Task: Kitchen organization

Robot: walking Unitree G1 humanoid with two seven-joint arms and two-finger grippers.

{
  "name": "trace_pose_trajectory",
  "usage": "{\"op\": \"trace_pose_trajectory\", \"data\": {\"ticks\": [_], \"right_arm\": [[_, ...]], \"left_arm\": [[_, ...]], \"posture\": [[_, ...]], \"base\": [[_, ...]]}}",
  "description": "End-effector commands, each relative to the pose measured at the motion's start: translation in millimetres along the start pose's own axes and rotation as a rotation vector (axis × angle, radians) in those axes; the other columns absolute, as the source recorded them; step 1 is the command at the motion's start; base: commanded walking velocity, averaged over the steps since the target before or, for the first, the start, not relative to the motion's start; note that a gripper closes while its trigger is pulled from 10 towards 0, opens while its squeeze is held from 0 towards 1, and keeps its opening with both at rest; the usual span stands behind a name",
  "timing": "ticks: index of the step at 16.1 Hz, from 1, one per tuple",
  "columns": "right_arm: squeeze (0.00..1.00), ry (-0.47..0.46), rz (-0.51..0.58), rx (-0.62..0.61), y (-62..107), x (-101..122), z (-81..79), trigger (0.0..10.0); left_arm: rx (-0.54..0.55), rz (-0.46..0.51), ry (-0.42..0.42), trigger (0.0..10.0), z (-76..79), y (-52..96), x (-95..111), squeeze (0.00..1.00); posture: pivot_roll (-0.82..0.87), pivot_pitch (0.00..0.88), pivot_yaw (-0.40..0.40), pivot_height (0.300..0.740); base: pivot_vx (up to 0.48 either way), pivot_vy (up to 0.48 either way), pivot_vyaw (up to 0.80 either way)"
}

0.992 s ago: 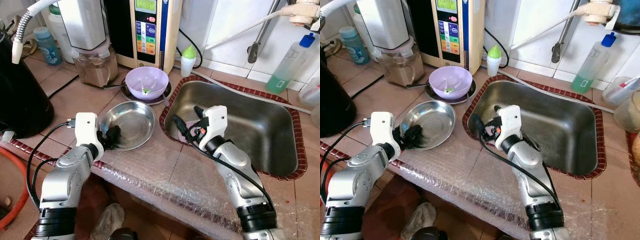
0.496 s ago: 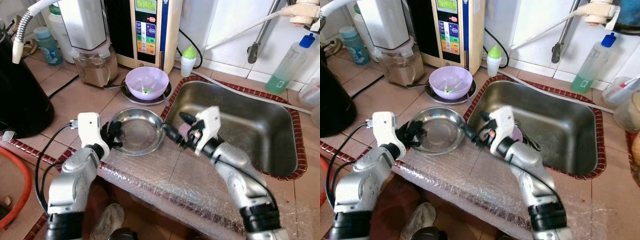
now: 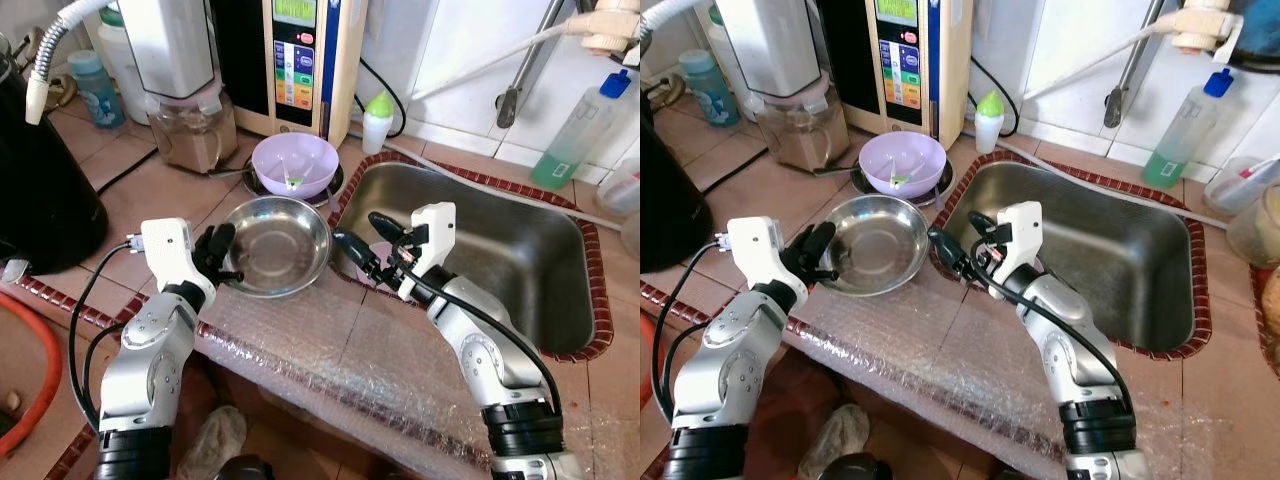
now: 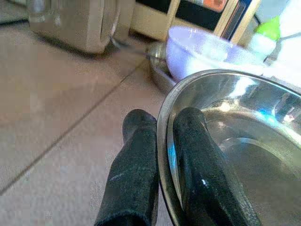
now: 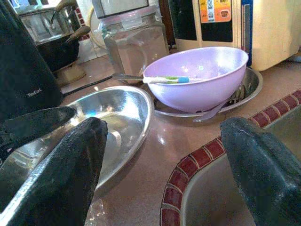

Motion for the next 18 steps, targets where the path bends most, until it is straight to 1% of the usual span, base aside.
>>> {"op": "trace_pose_trajectory", "data": {"ticks": [1,2,3,4,5,6,7,9,10,11,12,13,15,16,17,18], "right_arm": [[0.0,-0.013,0.046,0.006,-1.6,12,-1.8,10.0],[0.0,-0.026,0.063,0.011,-2.5,15,-2.8,10.0],[0.0,-0.054,0.087,0.027,-4.7,21,-6.1,10.0],[0.0,-0.074,0.091,0.074,-8.3,25,-14.8,10.0],[0.0,-0.076,0.091,0.082,-8.9,25,-16.3,10.0],[0.0,-0.081,0.085,0.106,-11.4,26,-20.6,10.0],[0.0,-0.082,0.083,0.115,-12.4,25,-22.5,10.0],[0.0,-0.088,0.077,0.11,-16.5,22,-24.8,10.0],[0.0,-0.089,0.073,0.108,-18.6,21,-25.7,8.9],[0.0,-0.085,0.062,0.101,-21.5,19,-26.2,1.9],[0.0,-0.069,0.047,0.085,-23.9,17,-25.5,0.0],[0.0,-0.063,0.042,0.073,-24.9,16,-24.9,0.0],[0.0,-0.075,0.051,0.007,-30.2,19,-20.6,0.0],[0.0,-0.091,0.064,-0.017,-32.3,22,-19.4,0.0],[0.0,-0.135,0.09,-0.063,-35.1,30,-16.4,0.0],[0.0,-0.143,0.093,-0.071,-35.3,31,-15.6,0.0]], "left_arm": [[-0.01,0.102,-0.029,0.0,1.4,-1.0,19,0.0],[-0.014,0.132,-0.049,0.0,1.7,-1.7,25,0.0],[-0.024,0.183,-0.089,0.0,3.8,-3.4,34,0.0],[-0.044,0.219,-0.128,0.0,8.6,-6.4,42,0.0],[-0.05,0.22,-0.139,0.0,9.6,-7.0,42,0.0],[-0.06,0.26,-0.157,0.0,13.0,-8.2,48,0.0],[-0.068,0.275,-0.167,0.0,15.2,-8.9,51,0.0],[-0.099,0.324,-0.213,0.0,23.0,-10.8,58,0.0],[-0.108,0.333,-0.215,0.0,25.2,-11.8,59,0.0],[-0.116,0.352,-0.213,0.0,27.9,-13.0,62,0.0],[-0.126,0.366,-0.219,0.0,30.1,-13.7,64,0.0],[-0.133,0.375,-0.222,0.0,31.4,-13.9,66,0.0],[-0.152,0.395,-0.252,0.0,35.5,-14.9,69,0.0],[-0.154,0.401,-0.259,0.0,36.2,-15.2,70,0.0],[-0.152,0.417,-0.264,0.0,37.1,-15.8,72,0.0],[-0.151,0.42,-0.265,0.0,37.2,-16.0,72,0.0]], "posture": [[0.09,0.0,-0.023,0.74],[0.09,0.0,-0.02,0.74],[0.09,0.0,-0.02,0.74],[0.09,0.0,-0.017,0.74],[0.09,0.0,-0.017,0.74],[0.09,0.0,-0.013,0.74],[0.09,0.0,-0.013,0.74],[0.09,0.0,-0.013,0.74],[0.09,0.0,-0.012,0.74],[0.09,0.0,-0.011,0.74],[0.09,0.0,-0.011,0.74],[0.09,0.0,-0.011,0.74],[0.09,0.0,-0.013,0.74],[0.09,0.0,-0.012,0.74],[0.09,0.0,-0.01,0.74],[0.09,0.0,-0.01,0.74]], "base": [[0.0,0.0,0.0],[0.0,0.0,0.0],[0.0,0.0,0.0],[0.0,0.0,0.0],[0.0,0.0,0.0],[0.0,0.0,0.0],[0.0,0.0,0.0],[0.0,0.0,0.0],[0.0,0.0,0.0],[0.0,0.0,0.0],[0.0,0.0,0.0],[0.0,0.0,0.0],[0.0,0.0,0.0],[0.0,0.0,0.0],[0.0,0.0,0.0],[0.0,0.0,0.0]]}}
Point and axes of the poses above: a point about 5 cm out from each wrist's last joint towards the gripper, its own y axis pointing back from the gripper into the wrist, its own x axis along the axis of the wrist's last joint, z = x × y, the point moved 1 cm from there along -y, pointing out of the wrist towards the gripper, and after that the axes turned 15 degrees about -y, right-handed, at the moved point
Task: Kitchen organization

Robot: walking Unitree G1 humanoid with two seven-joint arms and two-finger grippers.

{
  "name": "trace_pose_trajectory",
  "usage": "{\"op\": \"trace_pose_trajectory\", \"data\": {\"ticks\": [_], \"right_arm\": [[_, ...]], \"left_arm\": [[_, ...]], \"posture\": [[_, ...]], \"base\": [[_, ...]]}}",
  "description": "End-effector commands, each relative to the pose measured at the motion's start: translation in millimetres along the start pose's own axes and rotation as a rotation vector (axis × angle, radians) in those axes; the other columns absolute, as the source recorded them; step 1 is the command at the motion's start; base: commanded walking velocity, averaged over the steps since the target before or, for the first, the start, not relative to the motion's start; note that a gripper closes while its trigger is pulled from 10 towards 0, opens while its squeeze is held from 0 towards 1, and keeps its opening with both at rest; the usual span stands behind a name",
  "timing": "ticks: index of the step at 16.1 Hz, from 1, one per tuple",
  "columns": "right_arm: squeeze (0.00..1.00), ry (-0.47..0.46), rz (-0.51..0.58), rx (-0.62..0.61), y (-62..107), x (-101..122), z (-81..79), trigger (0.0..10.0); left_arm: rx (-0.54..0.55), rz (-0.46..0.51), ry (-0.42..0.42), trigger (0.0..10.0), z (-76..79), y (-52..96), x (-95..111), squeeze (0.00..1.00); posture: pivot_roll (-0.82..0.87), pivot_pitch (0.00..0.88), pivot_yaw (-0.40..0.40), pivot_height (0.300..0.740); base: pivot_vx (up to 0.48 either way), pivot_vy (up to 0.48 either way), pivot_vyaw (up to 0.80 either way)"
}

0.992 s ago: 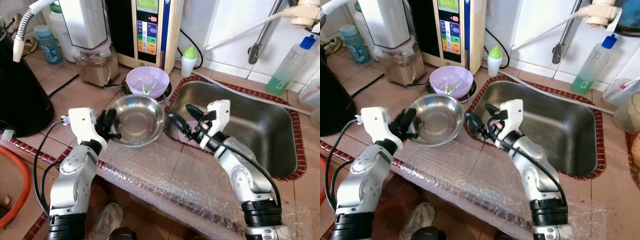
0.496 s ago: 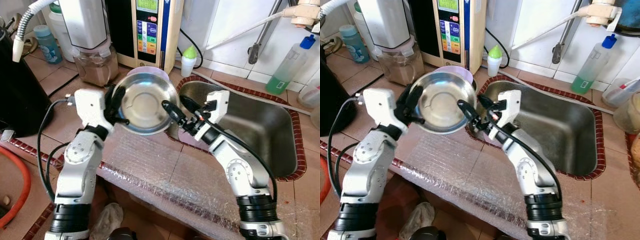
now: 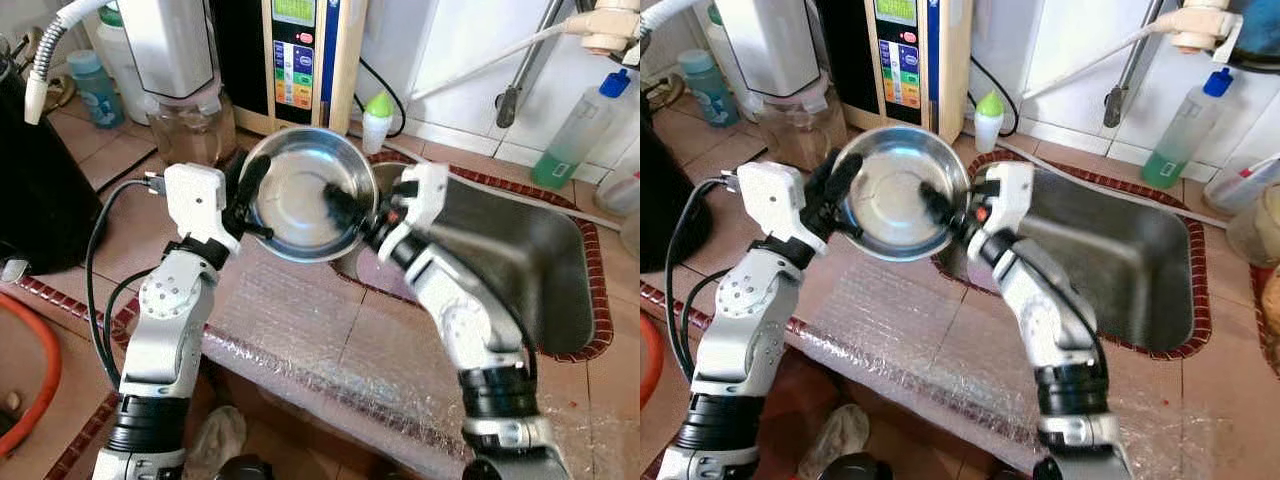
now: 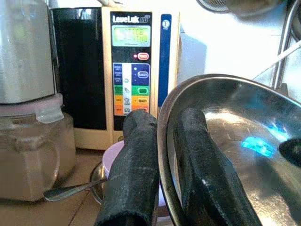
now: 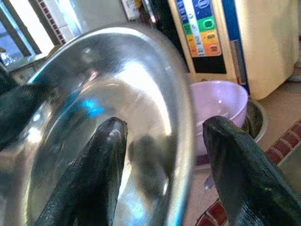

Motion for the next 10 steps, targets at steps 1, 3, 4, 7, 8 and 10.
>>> {"op": "trace_pose_trajectory", "data": {"ticks": [1,3,4,7,8,10], "right_arm": [[0.0,-0.029,0.009,-0.057,-1.1,5,7.6,0.0],[0.0,-0.033,0.027,-0.095,-2.9,10,11.8,0.0],[0.0,-0.029,0.033,-0.1,-3.4,12,12.2,0.0],[0.0,-0.03,0.025,-0.124,-3.1,11,14.7,0.0],[0.0,-0.049,0.002,-0.125,-1.4,7,15.8,0.0],[0.0,-0.11,-0.032,-0.093,1.2,2,14.5,0.0]], "left_arm": [[-0.004,0.039,-0.033,0.0,2.0,-6.8,7,0.0],[0.011,0.071,-0.07,0.0,1.4,-12.3,13,0.0],[0.018,0.078,-0.076,0.0,0.6,-14.4,14,0.0],[0.03,0.091,-0.088,0.0,-1.2,-16.5,16,0.0],[0.029,0.094,-0.09,0.0,-1.1,-16.7,15,0.0],[0.015,0.096,-0.091,0.0,2.5,-18.4,14,0.0]], "posture": [[0.09,0.0,-0.012,0.74],[0.09,0.0,-0.013,0.74],[0.09,0.0,-0.013,0.74],[0.09,0.0,-0.01,0.74],[0.08,0.0,-0.009,0.74],[0.08,0.0,-0.003,0.74]], "base": [[0.0,0.0,0.0],[0.0,0.0,0.0],[0.0,0.0,0.0],[0.0,0.0,0.0],[0.0,0.0,0.0],[0.0,0.0,0.0]]}}
Point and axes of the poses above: a point about 5 cm out from each wrist's last joint towards the gripper, its own y axis pointing back from the gripper into the wrist, its own x axis along the axis of the wrist's last joint, z = x × y, the point moved 1 cm from there along -y, pointing out of the wrist towards the gripper, and after that the axes turned 15 degrees about -y, right-handed, at the moved point
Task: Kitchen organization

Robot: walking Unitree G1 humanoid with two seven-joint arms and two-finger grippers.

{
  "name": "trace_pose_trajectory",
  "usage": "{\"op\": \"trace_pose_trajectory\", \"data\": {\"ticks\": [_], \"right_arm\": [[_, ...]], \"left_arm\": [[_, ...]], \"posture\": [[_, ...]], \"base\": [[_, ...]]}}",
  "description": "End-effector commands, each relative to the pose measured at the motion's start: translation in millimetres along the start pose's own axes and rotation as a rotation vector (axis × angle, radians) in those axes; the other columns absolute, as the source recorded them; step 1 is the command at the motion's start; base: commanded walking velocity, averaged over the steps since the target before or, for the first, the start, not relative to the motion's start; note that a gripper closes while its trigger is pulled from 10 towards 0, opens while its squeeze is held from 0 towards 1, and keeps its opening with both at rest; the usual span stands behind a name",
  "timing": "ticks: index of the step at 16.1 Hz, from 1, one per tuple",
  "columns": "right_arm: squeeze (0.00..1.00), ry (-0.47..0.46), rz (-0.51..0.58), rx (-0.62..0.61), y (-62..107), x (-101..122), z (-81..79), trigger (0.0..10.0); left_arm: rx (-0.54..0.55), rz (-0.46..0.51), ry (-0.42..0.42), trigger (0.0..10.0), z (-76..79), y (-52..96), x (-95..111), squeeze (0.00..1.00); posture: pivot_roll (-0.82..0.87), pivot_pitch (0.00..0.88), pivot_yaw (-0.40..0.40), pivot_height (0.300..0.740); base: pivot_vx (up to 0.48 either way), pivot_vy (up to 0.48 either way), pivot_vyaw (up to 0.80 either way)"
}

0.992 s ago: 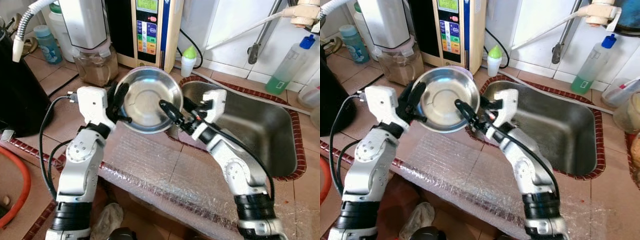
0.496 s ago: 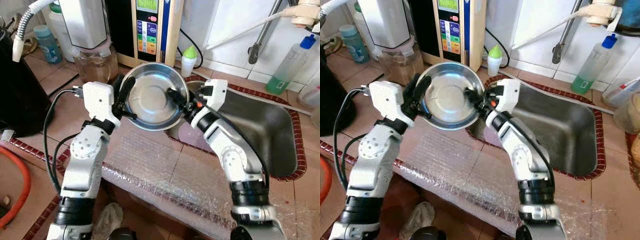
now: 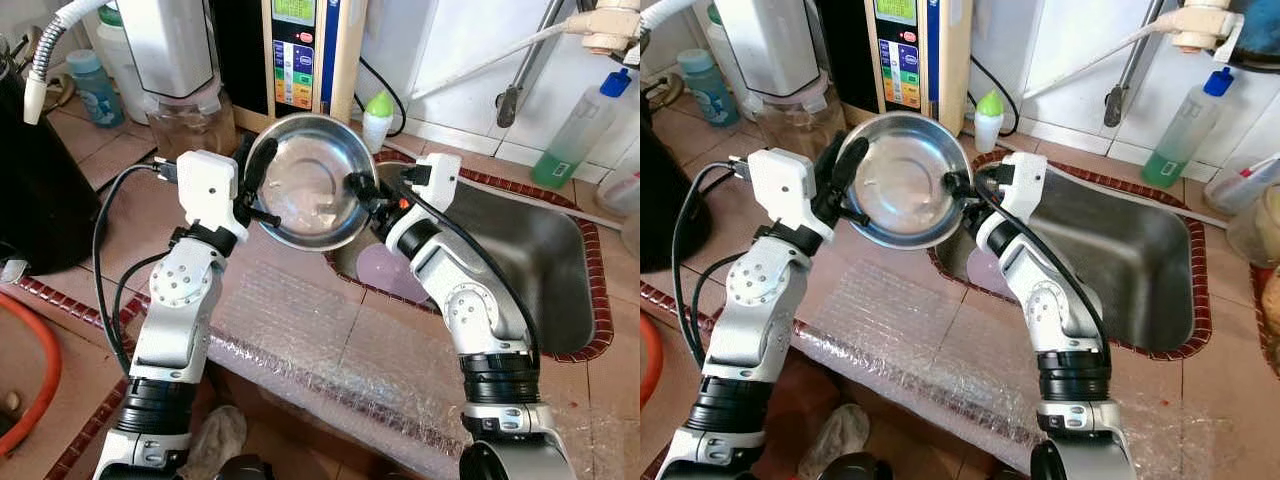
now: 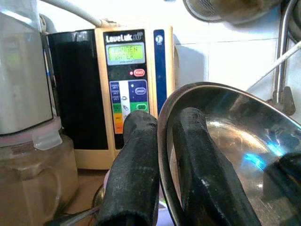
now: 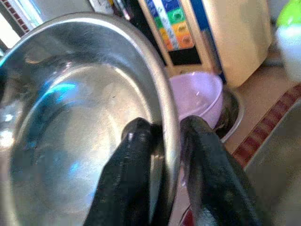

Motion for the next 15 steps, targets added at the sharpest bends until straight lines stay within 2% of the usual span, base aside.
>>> {"op": "trace_pose_trajectory", "data": {"ticks": [1,2,3,4,5,8,10,13,14,15], "right_arm": [[0.0,-0.036,-0.014,-0.006,3.4,0,4.2,0.0],[0.0,-0.048,-0.003,-0.008,3.4,2,5.8,0.0],[0.0,-0.09,0.048,-0.021,2.4,11,8.2,0.0],[0.0,-0.105,0.065,-0.023,2.1,14,8.5,0.0],[0.0,-0.127,0.105,-0.028,1.3,21,8.8,0.0],[0.0,-0.197,0.195,-0.031,-0.5,35,8.3,0.0],[0.0,-0.287,0.254,-0.033,-1.6,45,9.3,0.0],[0.0,-0.274,0.332,-0.06,0.0,58,11.9,0.0],[0.0,-0.219,0.412,-0.159,4.5,70,23.0,0.0],[0.0,-0.195,0.439,-0.204,6.8,74,28.3,0.0]], "left_arm": [[0.0,0.049,-0.016,0.0,0.8,-6.7,9,0.0],[-0.012,0.047,-0.023,0.0,3.2,-8.2,9,0.0],[-0.039,0.053,-0.019,4.5,8.2,-10.6,10,0.0],[-0.05,0.056,-0.016,4.5,9.8,-11.2,11,0.0],[-0.061,0.062,-0.015,10.0,12.5,-14.3,12,1.0],[-0.063,0.089,-0.021,10.0,14.4,-23.9,19,1.0],[-0.001,0.112,-0.037,10.0,7.7,-30.0,24,1.0],[0.006,0.1,-0.025,10.0,5.9,-29.9,23,1.0],[-0.012,0.07,-0.031,10.0,6.3,-26.0,18,1.0],[-0.02,0.058,-0.039,10.0,6.4,-24.3,16,1.0]], "posture": [[0.08,0.0,-0.003,0.74],[0.08,0.0,-0.003,0.74],[0.08,0.0,0.0,0.74],[0.08,0.0,0.0,0.74],[0.08,0.0,0.0,0.74],[0.08,0.0,-0.005,0.74],[0.08,0.0,-0.003,0.74],[0.08,0.0,0.002,0.74],[0.07,0.0,0.005,0.74],[0.07,0.0,0.005,0.74]], "base": [[0.0,0.0,0.0],[0.0,0.0,0.0],[0.0,0.0,0.0],[0.0,0.0,0.0],[0.0,0.0,0.0],[0.0,0.0,0.0],[0.0,0.0,0.0],[0.0,0.0,0.0],[0.0,0.0,0.0],[0.0,0.0,0.0]]}}
Point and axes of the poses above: a point about 5 cm out from each wrist's last joint towards the gripper, its own y axis pointing back from the gripper into the wrist, its own x axis along the axis of the wrist's last joint, z = x × y, the point moved 1 cm from there along -y, pointing out of the wrist towards the gripper, and after that the axes turned 15 degrees about -y, right-handed, at the moved point
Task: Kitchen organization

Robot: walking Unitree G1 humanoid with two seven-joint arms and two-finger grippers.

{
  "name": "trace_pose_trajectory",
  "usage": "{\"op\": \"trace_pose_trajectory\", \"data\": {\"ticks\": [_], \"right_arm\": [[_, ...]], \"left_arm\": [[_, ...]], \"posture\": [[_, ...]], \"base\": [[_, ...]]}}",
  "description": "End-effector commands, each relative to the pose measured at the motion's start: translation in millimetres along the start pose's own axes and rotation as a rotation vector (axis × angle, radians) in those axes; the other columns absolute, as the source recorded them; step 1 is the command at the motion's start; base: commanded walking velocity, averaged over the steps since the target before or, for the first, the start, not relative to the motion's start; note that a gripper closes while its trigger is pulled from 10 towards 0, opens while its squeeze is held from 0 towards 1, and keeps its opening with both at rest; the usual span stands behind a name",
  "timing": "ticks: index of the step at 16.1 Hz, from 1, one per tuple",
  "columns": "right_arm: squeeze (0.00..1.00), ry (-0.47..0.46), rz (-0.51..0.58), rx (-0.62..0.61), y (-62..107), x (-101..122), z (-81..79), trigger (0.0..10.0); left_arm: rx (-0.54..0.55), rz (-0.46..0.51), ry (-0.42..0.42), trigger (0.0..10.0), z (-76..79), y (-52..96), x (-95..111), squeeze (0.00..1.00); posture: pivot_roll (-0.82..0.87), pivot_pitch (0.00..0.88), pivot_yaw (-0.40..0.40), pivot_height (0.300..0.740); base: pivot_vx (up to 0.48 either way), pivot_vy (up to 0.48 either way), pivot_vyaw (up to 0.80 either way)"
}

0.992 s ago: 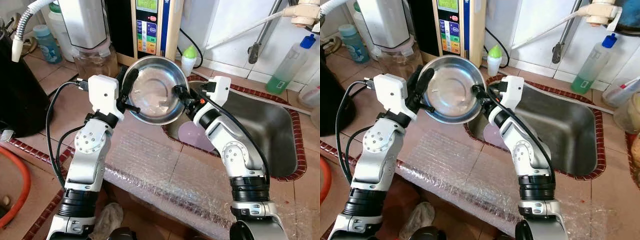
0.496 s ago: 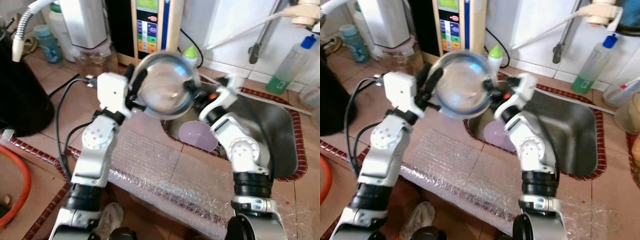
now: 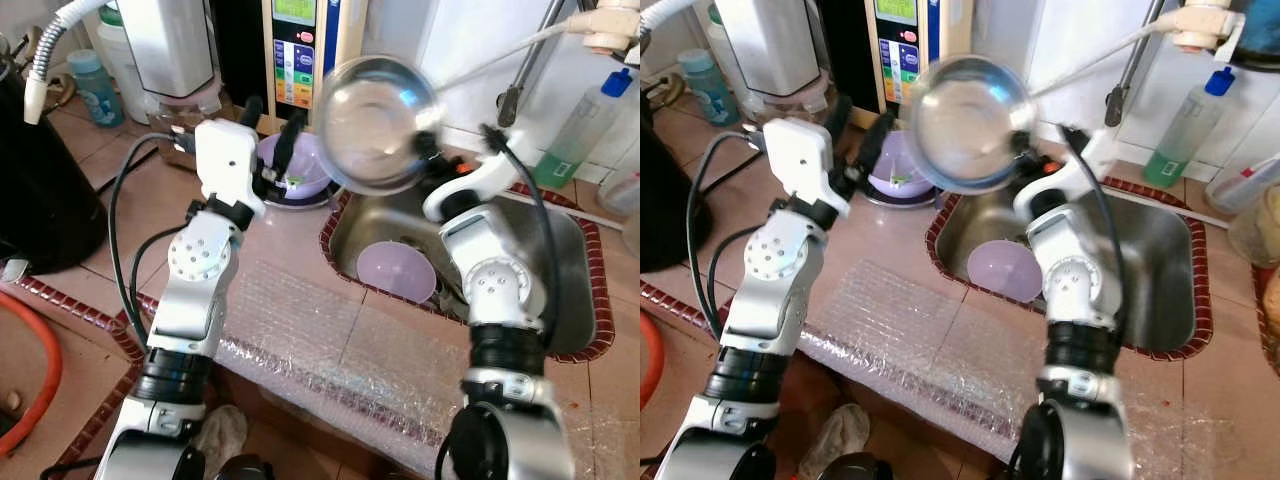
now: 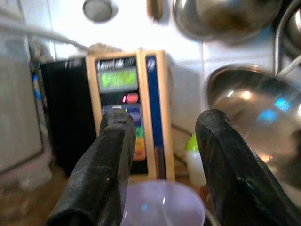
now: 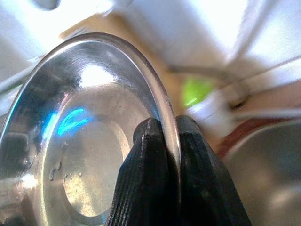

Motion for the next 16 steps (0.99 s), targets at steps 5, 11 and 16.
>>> {"op": "trace_pose_trajectory", "data": {"ticks": [5,11,16], "right_arm": [[0.0,0.348,0.074,-0.36,13.1,19,71.8,0.0],[0.0,0.453,-0.04,-0.655,38.2,-6,131.3,4.5],[1.0,0.427,-0.071,-0.729,51.0,-19,148.5,10.0]], "left_arm": [[-0.295,-0.161,0.05,10.0,30.5,29.1,-22,1.0],[-0.542,-0.339,0.03,10.0,52.8,54.0,-40,1.0],[-0.569,-0.383,0.043,10.0,55.9,53.8,-44,1.0]], "posture": [[0.08,0.0,0.0,0.74],[0.09,0.0,0.003,0.74],[0.08,0.0,0.022,0.74]], "base": [[0.0,0.0,0.0],[0.0,0.0,0.0],[0.0,0.0,0.0]]}}
Point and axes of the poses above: a point about 5 cm out from each wrist's last joint towards the gripper, its own y axis pointing back from the gripper into the wrist, its own x axis along the axis of the wrist's last joint, z = x × y, the point moved 1 cm from there along -y, pointing out of the wrist towards the gripper, and after that the axes turned 15 degrees about -y, right-handed, at the moved point
